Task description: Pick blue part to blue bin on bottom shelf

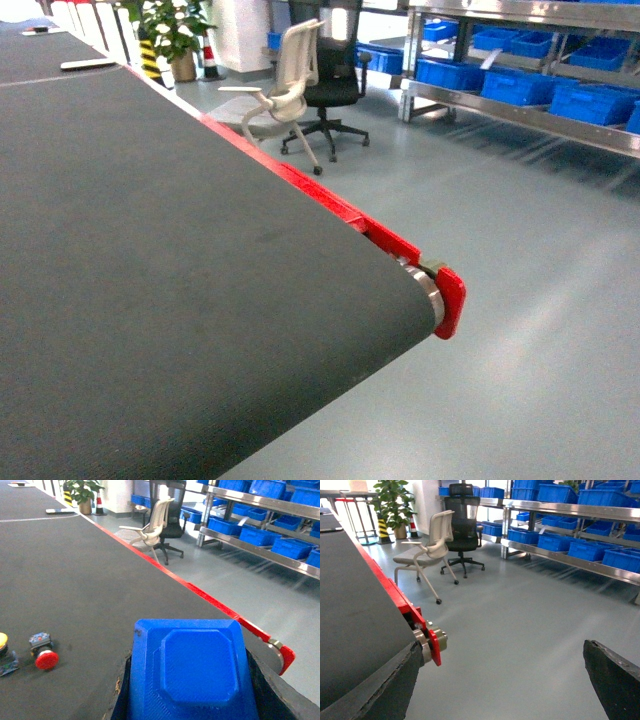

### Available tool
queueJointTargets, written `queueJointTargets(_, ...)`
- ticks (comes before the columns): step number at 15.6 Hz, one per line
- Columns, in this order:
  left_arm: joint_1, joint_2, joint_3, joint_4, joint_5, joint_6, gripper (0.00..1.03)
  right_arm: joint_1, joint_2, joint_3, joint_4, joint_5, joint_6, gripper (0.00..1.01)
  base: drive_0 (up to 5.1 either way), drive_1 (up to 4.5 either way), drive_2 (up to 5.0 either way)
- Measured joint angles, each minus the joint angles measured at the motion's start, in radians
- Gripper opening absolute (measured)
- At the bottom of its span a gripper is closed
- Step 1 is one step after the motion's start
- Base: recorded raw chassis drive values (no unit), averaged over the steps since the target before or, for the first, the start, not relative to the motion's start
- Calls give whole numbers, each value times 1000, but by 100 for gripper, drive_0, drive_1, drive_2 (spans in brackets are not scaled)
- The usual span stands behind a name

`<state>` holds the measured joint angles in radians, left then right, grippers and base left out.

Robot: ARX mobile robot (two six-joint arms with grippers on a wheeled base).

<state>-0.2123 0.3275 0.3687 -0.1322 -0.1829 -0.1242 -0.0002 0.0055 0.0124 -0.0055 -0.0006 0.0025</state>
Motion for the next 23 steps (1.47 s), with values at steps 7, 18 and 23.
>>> queueJointTargets(7, 0, 0, 0, 0, 0, 0, 45, 0, 0, 0, 0, 0, 0, 98, -158, -158, -158)
queueJointTargets(18, 0, 0, 0, 0, 0, 0, 44, 0, 0, 0, 0, 0, 0, 98, -158, -158, -158)
queueJointTargets(23, 0, 0, 0, 0, 0, 0, 44, 0, 0, 0, 0, 0, 0, 98, -158, -158, -158)
